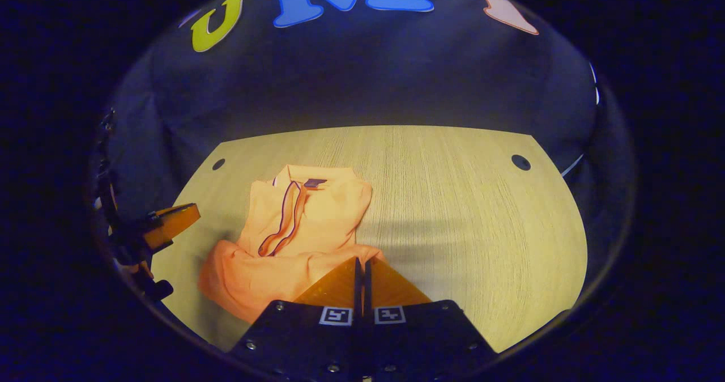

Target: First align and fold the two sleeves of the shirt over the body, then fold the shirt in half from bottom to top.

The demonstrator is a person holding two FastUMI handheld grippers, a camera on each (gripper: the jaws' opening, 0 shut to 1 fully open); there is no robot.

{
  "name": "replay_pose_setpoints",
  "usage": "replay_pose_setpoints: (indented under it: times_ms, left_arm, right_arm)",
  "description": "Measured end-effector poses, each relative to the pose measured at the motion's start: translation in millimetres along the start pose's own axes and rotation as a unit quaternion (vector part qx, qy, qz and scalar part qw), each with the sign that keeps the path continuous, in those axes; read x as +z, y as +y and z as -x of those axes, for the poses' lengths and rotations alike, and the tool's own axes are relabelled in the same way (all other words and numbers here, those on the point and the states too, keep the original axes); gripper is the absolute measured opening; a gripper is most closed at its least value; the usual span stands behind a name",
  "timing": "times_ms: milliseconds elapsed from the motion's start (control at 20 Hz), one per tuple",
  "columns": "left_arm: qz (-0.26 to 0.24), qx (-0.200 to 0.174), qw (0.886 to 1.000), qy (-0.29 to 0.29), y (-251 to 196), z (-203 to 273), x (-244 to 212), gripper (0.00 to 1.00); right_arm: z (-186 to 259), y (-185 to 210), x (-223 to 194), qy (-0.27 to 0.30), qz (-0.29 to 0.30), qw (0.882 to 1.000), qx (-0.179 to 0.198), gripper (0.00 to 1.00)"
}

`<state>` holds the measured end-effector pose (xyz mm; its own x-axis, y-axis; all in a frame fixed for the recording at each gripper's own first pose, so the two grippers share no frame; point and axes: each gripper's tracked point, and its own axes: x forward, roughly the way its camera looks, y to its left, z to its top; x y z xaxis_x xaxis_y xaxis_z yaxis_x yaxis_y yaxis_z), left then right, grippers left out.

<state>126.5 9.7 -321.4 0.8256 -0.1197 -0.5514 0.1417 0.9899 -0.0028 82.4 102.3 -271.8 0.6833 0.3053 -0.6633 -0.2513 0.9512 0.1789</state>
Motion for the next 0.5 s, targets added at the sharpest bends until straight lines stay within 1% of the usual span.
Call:
replay_pose_setpoints:
  times_ms: [100, 250, 350, 450, 500]
  left_arm:
    - [0.007, 0.003, 1.0, -0.003, 4, -20, 11, 0.12]
    - [-0.002, -0.001, 1.0, -0.011, 4, -48, 29, 0.12]
    - [-0.006, -0.005, 1.0, -0.01, 1, -65, 35, 0.12]
    - [-0.013, -0.008, 1.0, -0.01, -2, -83, 40, 0.12]
    - [-0.014, -0.009, 1.0, -0.011, -3, -93, 42, 0.14]
  right_arm:
    - [-18, -1, 28, -0.01, 0.001, 1.0, 0.003, 0.0]
    - [-35, 4, 56, -0.019, 0.005, 1.0, 0.014, 0.0]
    - [-54, 8, 75, -0.024, 0.004, 1.0, 0.02, 0.0]
    - [-76, 11, 90, -0.032, 0.008, 0.999, 0.019, 0.0]
    - [-86, 11, 98, -0.036, 0.007, 0.999, 0.017, 0.0]
